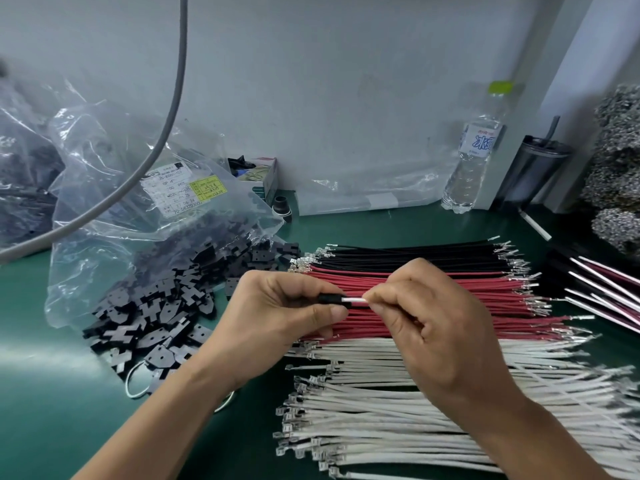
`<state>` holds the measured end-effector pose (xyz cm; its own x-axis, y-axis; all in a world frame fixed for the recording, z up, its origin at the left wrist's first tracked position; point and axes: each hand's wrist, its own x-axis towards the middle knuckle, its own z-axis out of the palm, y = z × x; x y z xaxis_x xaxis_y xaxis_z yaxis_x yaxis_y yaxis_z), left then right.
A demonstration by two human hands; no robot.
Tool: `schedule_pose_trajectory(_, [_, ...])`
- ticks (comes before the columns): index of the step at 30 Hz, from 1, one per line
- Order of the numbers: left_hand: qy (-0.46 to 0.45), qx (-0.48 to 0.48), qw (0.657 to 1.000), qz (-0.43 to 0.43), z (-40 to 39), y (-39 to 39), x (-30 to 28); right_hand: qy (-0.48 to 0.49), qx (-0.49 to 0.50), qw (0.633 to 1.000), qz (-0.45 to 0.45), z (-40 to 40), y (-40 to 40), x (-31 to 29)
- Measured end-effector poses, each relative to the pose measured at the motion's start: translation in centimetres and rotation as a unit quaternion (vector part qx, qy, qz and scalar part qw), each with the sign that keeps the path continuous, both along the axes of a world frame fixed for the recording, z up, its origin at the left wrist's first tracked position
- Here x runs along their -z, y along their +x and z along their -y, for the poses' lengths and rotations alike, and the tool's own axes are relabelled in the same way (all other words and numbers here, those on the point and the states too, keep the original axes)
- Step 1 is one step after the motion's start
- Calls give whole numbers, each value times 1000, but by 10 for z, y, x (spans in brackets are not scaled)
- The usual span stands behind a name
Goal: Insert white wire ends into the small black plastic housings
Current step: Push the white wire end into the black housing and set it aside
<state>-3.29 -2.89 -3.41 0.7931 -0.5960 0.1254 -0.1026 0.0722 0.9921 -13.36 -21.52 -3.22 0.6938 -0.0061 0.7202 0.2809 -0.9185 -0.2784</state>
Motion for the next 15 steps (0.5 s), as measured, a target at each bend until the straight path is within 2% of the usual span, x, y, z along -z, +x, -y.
schedule_pose_trajectory(2, [12, 6, 1000, 13, 0, 0, 1, 69, -26, 997, -34, -3, 0, 2])
schedule_pose_trajectory(4, [17, 3, 999, 29, 1, 0, 2, 96, -33, 993, -54, -1, -1, 3])
schedule_pose_trajectory(9, [20, -4, 999, 38, 1, 1, 3, 100, -14, 992, -71, 3, 2, 0])
schedule_pose_trajectory(15, [28, 6, 999, 37, -1, 1, 7, 60, -4, 997, -37, -6, 7, 6])
